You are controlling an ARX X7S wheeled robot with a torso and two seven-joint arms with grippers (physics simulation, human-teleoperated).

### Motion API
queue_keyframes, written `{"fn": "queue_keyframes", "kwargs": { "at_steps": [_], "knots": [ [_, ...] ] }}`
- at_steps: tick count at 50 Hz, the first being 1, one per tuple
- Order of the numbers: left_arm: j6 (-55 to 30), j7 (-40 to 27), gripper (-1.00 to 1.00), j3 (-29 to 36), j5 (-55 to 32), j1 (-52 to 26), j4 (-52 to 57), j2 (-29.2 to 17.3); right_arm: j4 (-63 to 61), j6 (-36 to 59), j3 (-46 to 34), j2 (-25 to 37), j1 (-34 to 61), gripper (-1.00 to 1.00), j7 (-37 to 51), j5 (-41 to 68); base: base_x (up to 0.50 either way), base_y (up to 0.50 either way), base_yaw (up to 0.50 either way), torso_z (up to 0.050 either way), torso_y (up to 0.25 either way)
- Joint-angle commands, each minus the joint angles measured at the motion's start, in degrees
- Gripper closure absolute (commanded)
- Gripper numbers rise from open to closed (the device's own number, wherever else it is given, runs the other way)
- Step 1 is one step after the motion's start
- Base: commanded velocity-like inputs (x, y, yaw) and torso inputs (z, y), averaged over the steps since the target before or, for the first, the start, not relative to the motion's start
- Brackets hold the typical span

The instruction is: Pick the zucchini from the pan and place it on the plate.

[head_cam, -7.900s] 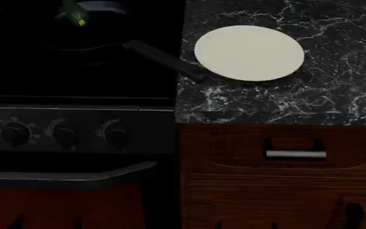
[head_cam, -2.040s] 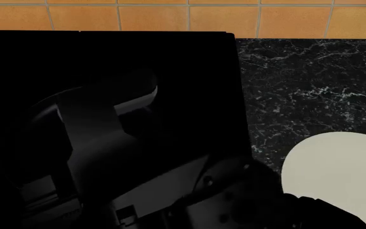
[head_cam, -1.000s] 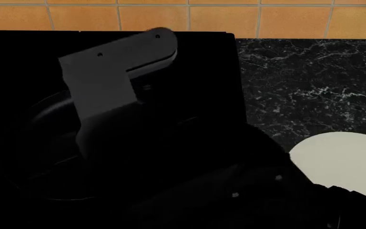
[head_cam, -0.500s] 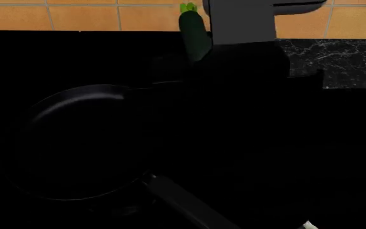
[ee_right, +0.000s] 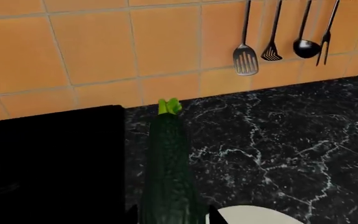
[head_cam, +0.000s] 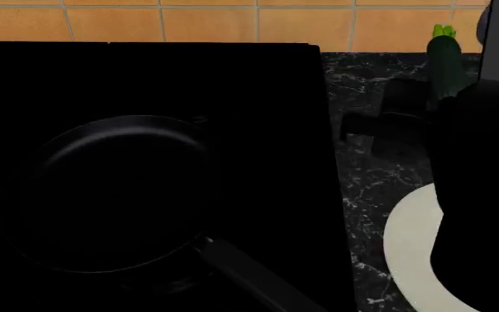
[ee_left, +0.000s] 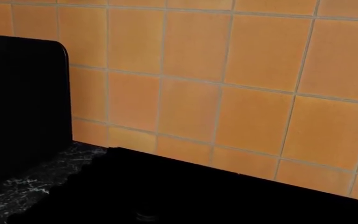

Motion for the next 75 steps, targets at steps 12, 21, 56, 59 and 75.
{"fn": "queue_keyframes", "kwargs": {
  "at_steps": [12, 21, 56, 59, 75],
  "knots": [
    [3.35, -2.5, -1.0, -1.6, -4.14, 1.19, -3.91, 1.06, -7.75, -2.16, 1.53, 9.29, -10.48, 1.0, 0.19, -5.48, 0.0, 0.0, 0.0, 0.0, 0.0],
    [2.86, -3.37, -1.0, -1.66, -5.45, 1.77, -3.3, 0.74, -10.9, -3.78, 1.77, 11.51, -14.77, 1.0, -0.13, -7.19, 0.0, 0.0, 0.0, 0.0, 0.0],
    [2.38, -6.44, -1.0, -1.85, -8.98, 2.2, -3.25, -0.1, -15.18, -8.91, 1.69, 14.93, -26.53, 1.0, -2.05, -5.15, 0.0, 0.0, 0.0, 0.0, 0.0],
    [2.34, -6.56, -1.0, -2.07, -9.27, 2.34, -3.18, -0.24, -15.66, -9.17, 1.81, 15.18, -26.84, 1.0, -1.83, -4.82, 0.0, 0.0, 0.0, 0.0, 0.0],
    [2.28, -7.69, -1.0, -1.93, -10.51, 2.2, -3.15, -0.45, -15.98, -10.91, 2.15, 15.96, -29.42, 1.0, -2.62, -4.59, 0.0, 0.0, 0.0, 0.0, 0.0]
  ]
}}
